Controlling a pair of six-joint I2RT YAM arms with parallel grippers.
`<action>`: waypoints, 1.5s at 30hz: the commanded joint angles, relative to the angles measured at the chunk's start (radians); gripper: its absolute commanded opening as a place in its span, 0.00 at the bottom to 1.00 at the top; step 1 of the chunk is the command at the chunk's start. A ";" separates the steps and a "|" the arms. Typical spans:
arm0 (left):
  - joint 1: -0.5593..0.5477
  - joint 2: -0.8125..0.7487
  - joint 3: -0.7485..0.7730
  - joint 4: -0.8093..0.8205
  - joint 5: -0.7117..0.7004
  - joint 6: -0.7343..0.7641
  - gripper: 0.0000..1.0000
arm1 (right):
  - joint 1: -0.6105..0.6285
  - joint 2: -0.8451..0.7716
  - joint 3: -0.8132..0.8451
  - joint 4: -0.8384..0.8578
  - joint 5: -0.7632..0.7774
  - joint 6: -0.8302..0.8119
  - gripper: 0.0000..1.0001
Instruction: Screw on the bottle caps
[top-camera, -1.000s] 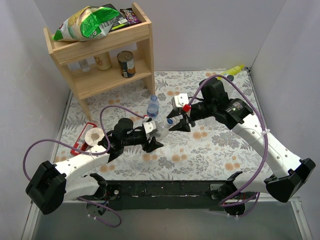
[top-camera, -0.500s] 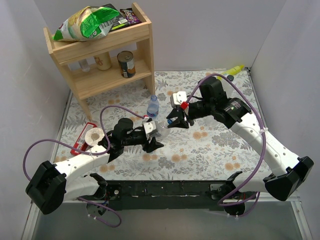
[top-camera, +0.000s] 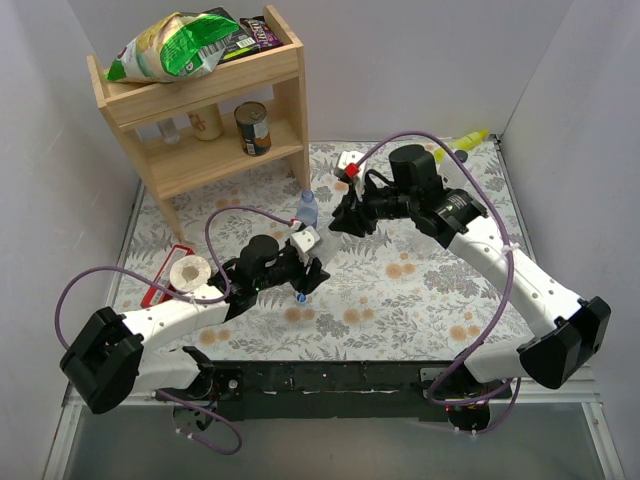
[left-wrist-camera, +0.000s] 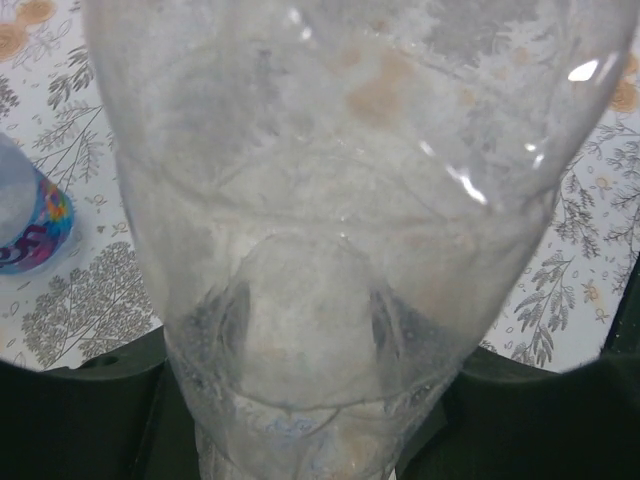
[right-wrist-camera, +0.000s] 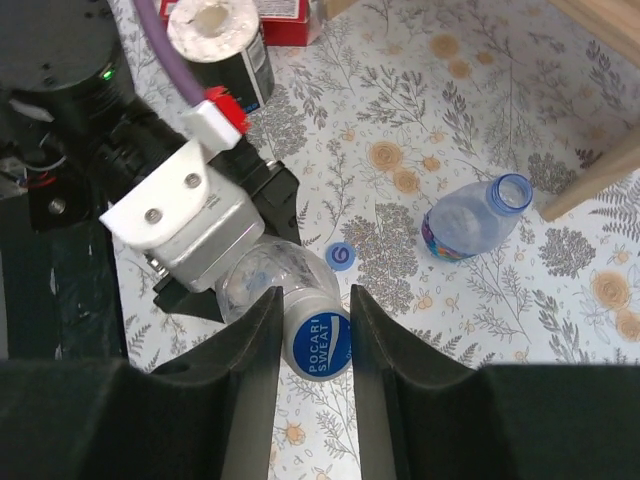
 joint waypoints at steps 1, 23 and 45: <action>0.020 -0.036 0.034 0.078 -0.193 -0.078 0.00 | -0.035 0.025 0.065 0.004 -0.013 0.142 0.24; 0.041 -0.056 0.002 0.100 0.173 -0.107 0.00 | -0.116 0.023 -0.053 0.248 -0.352 0.229 0.69; 0.055 -0.089 -0.032 -0.112 -0.072 -0.044 0.98 | -0.264 0.120 0.126 0.020 -0.127 -0.162 0.02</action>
